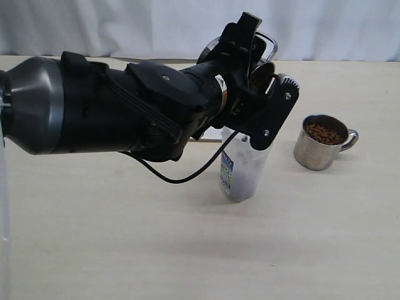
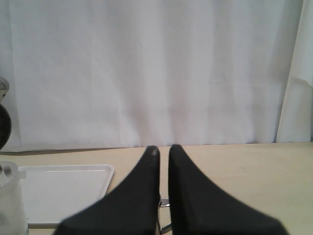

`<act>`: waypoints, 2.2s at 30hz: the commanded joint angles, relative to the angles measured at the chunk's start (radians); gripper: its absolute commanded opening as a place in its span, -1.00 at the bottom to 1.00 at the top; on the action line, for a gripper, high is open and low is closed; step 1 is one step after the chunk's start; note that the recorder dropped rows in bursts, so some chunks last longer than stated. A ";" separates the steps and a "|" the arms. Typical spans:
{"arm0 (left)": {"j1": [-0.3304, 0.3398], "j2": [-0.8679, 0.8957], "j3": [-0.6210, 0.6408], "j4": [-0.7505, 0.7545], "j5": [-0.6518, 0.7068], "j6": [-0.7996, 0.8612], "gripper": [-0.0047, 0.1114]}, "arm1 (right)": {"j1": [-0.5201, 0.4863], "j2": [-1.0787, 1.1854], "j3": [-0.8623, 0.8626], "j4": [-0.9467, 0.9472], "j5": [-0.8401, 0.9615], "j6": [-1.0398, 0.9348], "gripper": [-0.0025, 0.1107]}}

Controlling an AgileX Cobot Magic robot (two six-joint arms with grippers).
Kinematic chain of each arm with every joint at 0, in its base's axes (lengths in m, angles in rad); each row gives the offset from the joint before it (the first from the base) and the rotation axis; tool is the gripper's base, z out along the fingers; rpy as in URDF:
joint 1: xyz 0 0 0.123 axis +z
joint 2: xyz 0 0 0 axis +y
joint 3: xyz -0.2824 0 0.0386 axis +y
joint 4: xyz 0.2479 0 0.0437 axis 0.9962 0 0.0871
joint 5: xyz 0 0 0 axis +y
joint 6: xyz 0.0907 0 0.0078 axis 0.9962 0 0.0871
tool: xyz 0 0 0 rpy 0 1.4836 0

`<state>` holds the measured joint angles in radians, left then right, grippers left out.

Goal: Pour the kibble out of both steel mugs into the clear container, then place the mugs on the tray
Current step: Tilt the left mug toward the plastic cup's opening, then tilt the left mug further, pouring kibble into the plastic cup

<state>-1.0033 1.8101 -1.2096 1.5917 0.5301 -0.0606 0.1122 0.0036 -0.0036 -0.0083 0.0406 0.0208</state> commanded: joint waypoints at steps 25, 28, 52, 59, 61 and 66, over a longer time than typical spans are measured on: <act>-0.009 -0.006 0.000 0.023 0.016 0.055 -0.92 | -0.005 -0.004 0.004 0.001 -0.009 -0.007 -0.87; -0.009 -0.006 0.000 0.028 0.018 0.061 -0.92 | -0.005 -0.004 0.004 0.001 -0.009 -0.007 -0.87; -0.009 -0.006 0.000 0.054 0.033 0.101 -0.92 | -0.005 -0.004 0.004 0.001 -0.009 -0.007 -0.87; -0.022 -0.006 0.000 0.059 0.028 0.113 -0.92 | -0.005 -0.004 0.004 0.001 -0.009 -0.007 -0.87; -0.029 -0.006 0.000 0.060 0.021 0.113 -0.92 | -0.005 -0.004 0.004 0.001 -0.009 -0.007 -0.87; -0.031 -0.006 0.000 0.060 0.025 0.113 -0.92 | -0.005 -0.004 0.004 0.001 -0.009 -0.007 -0.87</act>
<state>-1.0296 1.8101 -1.2096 1.6370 0.5442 0.0544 0.1122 0.0036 -0.0036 -0.0083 0.0406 0.0208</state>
